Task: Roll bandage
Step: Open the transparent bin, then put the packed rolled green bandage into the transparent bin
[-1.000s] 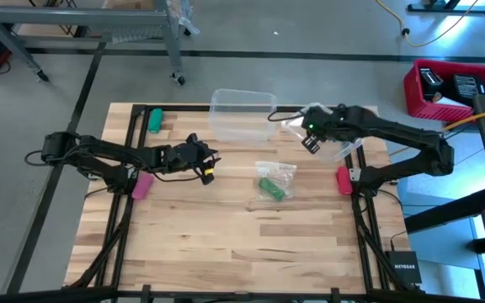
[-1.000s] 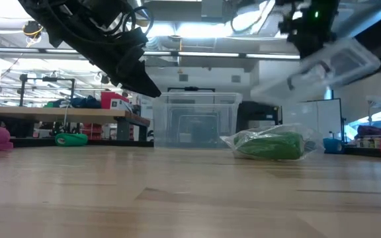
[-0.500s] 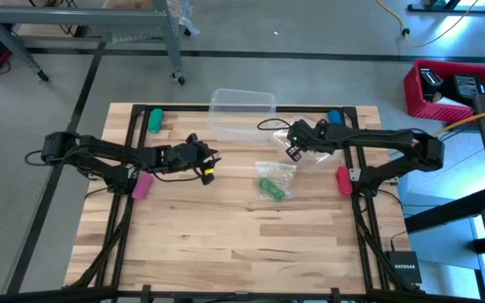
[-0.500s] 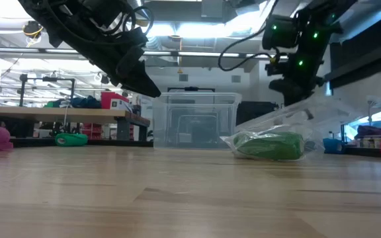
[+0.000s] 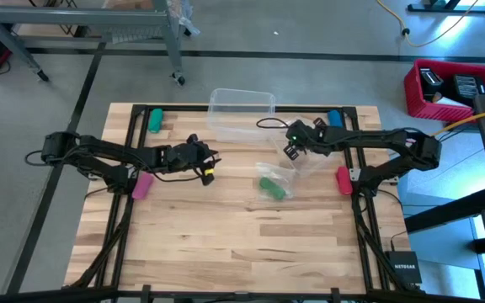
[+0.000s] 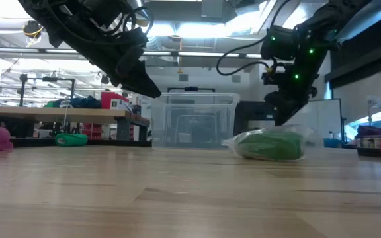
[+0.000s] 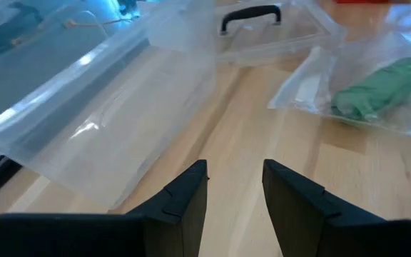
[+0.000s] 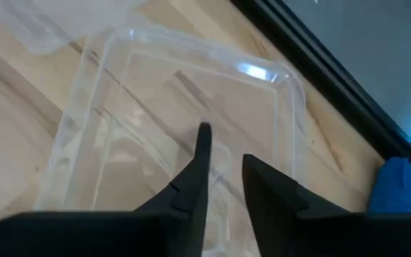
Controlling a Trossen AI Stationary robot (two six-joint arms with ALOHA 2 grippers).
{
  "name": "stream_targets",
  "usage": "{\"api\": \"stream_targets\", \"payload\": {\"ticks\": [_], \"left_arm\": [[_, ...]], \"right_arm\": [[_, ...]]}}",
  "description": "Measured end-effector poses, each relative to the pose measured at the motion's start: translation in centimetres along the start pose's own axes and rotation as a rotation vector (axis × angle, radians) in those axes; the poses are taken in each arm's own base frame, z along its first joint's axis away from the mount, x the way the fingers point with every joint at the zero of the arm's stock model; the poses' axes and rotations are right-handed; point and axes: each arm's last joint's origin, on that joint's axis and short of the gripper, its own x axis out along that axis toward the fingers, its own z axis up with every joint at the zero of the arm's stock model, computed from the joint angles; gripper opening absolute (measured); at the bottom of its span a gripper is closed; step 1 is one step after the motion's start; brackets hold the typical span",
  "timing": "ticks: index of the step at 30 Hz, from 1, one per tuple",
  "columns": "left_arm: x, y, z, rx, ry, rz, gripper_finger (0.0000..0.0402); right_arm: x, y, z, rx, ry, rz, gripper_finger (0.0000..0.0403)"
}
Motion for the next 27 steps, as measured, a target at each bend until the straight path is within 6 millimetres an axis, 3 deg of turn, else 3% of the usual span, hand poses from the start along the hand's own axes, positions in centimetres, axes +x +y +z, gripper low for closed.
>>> {"api": "stream_targets", "payload": {"ticks": [7, 14, 18, 24, 27], "left_arm": [[0.0, -0.1, -0.1, 0.001, 0.011, -0.024, 0.0127], [0.0, -0.2, -0.1, -0.011, 0.013, -0.056, 0.0127], [0.0, -0.2, -0.1, -0.034, 0.014, -0.068, 0.0127], [-0.1, -0.5, -0.1, -0.049, 0.017, -0.084, 0.0127], [-0.3, -1.0, -0.3, -0.020, 0.023, -0.102, 0.0127]], "right_arm": [[-0.5, 0.1, 0.2, -0.078, 0.041, 0.082, 0.0157], [-4.1, 0.2, 0.5, -0.172, 0.152, 0.444, 0.0228], [-4.7, 2.0, -1.7, -0.306, 0.171, 0.627, 0.0239], [-3.3, 5.5, -4.7, -0.396, 0.038, 0.730, 0.0240], [-3.6, 6.8, -5.2, -0.427, -0.018, 0.798, 0.0240]]}}
